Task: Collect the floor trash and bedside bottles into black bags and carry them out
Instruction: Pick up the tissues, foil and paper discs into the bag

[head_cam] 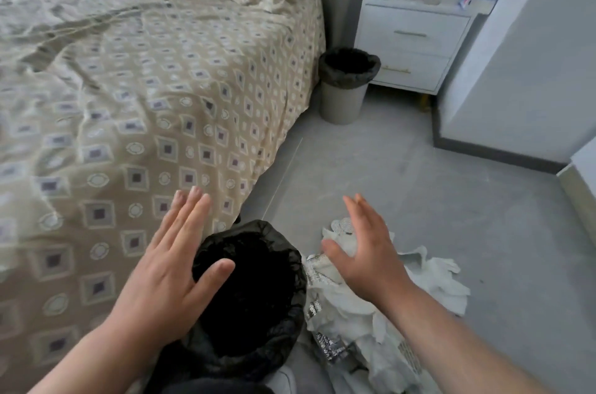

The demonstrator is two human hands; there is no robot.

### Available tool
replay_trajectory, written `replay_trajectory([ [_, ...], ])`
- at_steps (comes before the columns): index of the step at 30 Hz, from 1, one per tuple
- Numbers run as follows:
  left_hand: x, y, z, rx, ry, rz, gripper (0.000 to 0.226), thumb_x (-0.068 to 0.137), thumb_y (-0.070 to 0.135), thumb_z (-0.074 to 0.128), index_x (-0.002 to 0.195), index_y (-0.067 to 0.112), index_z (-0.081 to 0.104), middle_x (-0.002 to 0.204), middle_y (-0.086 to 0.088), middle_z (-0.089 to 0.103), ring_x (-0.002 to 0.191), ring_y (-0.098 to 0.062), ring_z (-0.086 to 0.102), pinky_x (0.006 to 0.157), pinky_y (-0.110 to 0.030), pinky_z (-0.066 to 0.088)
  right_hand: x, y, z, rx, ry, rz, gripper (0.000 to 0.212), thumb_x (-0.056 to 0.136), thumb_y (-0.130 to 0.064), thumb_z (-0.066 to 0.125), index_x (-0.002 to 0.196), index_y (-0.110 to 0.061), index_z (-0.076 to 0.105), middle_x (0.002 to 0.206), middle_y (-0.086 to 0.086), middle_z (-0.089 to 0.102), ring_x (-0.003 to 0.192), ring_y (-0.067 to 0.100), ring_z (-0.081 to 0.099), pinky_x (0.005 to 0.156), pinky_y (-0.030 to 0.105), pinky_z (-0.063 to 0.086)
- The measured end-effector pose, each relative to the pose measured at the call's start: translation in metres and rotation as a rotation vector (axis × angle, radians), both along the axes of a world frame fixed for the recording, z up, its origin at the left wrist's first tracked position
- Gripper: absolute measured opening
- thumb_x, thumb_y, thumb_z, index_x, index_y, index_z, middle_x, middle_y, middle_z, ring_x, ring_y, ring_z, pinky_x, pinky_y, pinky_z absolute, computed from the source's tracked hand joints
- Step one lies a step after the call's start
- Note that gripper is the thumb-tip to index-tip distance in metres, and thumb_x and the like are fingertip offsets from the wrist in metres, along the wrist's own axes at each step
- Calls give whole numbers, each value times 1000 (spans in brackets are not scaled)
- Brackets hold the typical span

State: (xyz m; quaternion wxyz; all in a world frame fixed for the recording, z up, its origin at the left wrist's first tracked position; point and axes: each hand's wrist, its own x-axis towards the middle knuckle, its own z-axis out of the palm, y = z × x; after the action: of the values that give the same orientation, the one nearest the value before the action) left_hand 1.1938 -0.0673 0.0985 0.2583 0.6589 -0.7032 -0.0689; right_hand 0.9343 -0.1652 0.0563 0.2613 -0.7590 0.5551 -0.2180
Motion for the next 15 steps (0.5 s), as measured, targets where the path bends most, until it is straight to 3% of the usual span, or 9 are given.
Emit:
replay_trajectory([
  [6,-69,-26,51,-180,-108,-496,69,95,58,31,147,13,27,155,-1,24,146,-12,15,117,-24,13,-78,27,58,-189,200,83,80,77,-63,35,146,-23,32,155,-1,29,143,12,20,113,20,12],
  [10,-134,-62,37,-66,-180,-719,72,92,63,25,146,18,30,153,1,27,143,-8,18,116,-19,12,-148,41,62,-198,272,17,78,77,-63,34,143,-20,38,149,-1,38,140,13,28,110,17,16],
  [15,-222,-116,-51,219,-338,-835,85,76,71,5,151,29,9,159,11,10,146,-7,8,111,-18,3,-220,47,-8,-71,238,-134,72,79,-59,36,139,-19,42,144,-3,41,136,14,33,108,16,20],
])
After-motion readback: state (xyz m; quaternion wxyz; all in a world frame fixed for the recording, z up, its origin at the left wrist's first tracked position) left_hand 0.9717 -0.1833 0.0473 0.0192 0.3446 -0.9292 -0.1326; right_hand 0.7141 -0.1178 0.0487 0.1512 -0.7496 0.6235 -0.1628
